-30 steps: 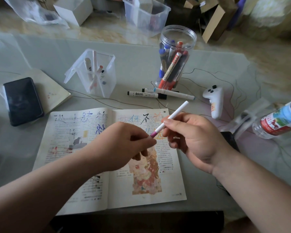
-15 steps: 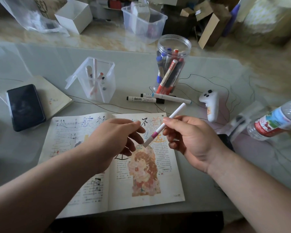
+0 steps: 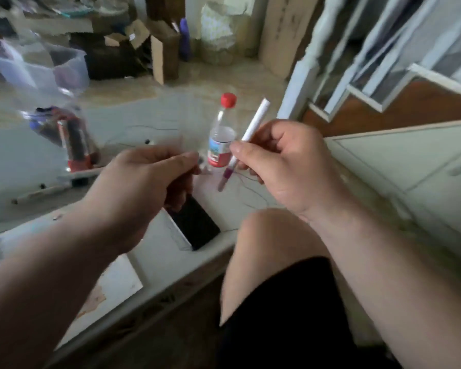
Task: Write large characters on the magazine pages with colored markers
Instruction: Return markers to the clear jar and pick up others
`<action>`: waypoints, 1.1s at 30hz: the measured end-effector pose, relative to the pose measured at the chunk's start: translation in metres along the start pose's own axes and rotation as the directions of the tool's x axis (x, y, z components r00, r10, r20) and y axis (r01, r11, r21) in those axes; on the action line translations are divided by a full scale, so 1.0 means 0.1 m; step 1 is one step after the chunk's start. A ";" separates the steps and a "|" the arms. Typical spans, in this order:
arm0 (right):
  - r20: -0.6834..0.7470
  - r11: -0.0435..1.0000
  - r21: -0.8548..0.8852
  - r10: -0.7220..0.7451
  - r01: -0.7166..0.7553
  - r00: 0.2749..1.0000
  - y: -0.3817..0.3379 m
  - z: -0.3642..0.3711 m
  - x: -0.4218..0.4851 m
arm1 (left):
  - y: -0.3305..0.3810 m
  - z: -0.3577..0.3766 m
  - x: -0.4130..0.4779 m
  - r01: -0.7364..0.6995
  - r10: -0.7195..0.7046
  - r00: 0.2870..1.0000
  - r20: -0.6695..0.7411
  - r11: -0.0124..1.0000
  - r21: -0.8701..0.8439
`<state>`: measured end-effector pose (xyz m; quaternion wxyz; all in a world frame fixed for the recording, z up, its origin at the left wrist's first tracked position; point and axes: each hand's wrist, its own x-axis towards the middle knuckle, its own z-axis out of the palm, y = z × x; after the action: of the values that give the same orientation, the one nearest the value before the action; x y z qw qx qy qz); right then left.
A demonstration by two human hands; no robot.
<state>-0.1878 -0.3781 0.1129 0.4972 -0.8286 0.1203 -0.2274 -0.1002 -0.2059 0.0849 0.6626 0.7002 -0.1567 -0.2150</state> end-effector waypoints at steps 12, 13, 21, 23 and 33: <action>-0.560 0.577 -0.500 0.354 -0.646 0.749 1.16 -2.78 -2.58 | -0.49 3.43 -0.85 -0.037 -0.192 0.699 0.689 0.952 0.302; -0.580 0.558 -0.490 0.366 -0.670 0.728 1.23 -2.84 -2.74 | -0.52 3.55 -0.95 -0.045 -0.222 0.673 0.705 0.940 0.338; -0.615 0.370 -0.474 0.511 -0.799 0.601 1.57 -3.01 -3.31 | -0.56 3.90 -1.17 -0.068 -0.299 0.619 0.726 0.900 0.430; -0.642 0.385 -0.445 0.491 -0.808 0.588 1.63 -3.02 -3.30 | -0.55 3.88 -1.16 -0.071 -0.304 0.636 0.709 0.892 0.446; -0.431 0.744 -0.426 0.334 -0.516 0.838 1.31 -2.36 -1.96 | -0.17 3.16 -0.95 0.003 -0.176 0.832 0.526 0.950 0.313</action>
<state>-0.4710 -0.5386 0.0422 0.2629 -0.8317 0.4469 -0.1985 -0.3436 -0.4285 0.0673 0.4653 0.7078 -0.3370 -0.4110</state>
